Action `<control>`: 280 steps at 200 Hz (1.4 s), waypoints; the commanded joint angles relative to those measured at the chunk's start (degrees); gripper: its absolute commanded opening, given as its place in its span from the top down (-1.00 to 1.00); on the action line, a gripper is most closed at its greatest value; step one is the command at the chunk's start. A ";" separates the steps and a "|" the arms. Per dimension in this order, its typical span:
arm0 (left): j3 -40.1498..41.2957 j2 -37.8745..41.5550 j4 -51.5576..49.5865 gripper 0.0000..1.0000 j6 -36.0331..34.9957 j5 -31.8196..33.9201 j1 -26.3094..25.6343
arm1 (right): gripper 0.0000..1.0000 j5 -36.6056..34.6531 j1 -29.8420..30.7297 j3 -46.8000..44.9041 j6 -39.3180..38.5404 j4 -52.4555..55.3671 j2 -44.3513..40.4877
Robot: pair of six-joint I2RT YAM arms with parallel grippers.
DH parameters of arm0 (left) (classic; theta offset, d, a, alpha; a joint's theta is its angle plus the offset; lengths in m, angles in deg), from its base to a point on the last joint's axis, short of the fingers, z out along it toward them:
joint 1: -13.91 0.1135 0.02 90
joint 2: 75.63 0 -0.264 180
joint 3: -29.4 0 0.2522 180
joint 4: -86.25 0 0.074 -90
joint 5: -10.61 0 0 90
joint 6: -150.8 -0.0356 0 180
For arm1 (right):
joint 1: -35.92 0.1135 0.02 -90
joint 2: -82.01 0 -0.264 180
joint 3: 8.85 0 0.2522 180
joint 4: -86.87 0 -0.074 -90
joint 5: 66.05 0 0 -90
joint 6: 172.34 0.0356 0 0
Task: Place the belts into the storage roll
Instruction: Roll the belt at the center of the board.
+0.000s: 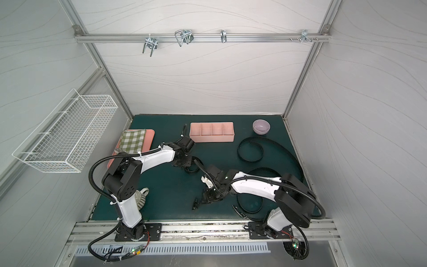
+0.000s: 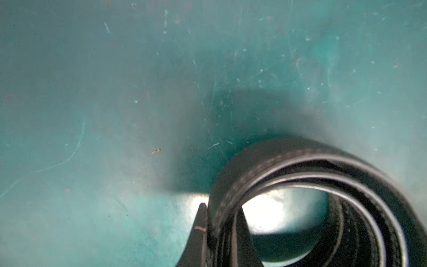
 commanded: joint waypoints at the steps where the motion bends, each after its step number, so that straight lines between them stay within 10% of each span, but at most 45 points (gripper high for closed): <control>1: 0.03 -1.18 -0.76 1.00 0.38 -0.48 -0.88 | -0.29 3.44 -11.17 -1.99 -1.32 0.26 -5.76; 59: -1.68 -3.34 -0.78 1.00 1.74 -1.03 -5.28 | -0.41 11.64 -27.90 13.55 -9.87 -0.44 10.05; 132: -4.24 -5.94 -0.93 1.00 1.87 -2.03 -5.30 | -0.41 18.84 -25.14 24.88 -9.50 -6.67 30.36; 280: -1.31 -5.80 0.63 1.00 5.66 -4.64 -6.70 | -0.49 14.91 -16.47 13.05 15.15 -17.67 25.61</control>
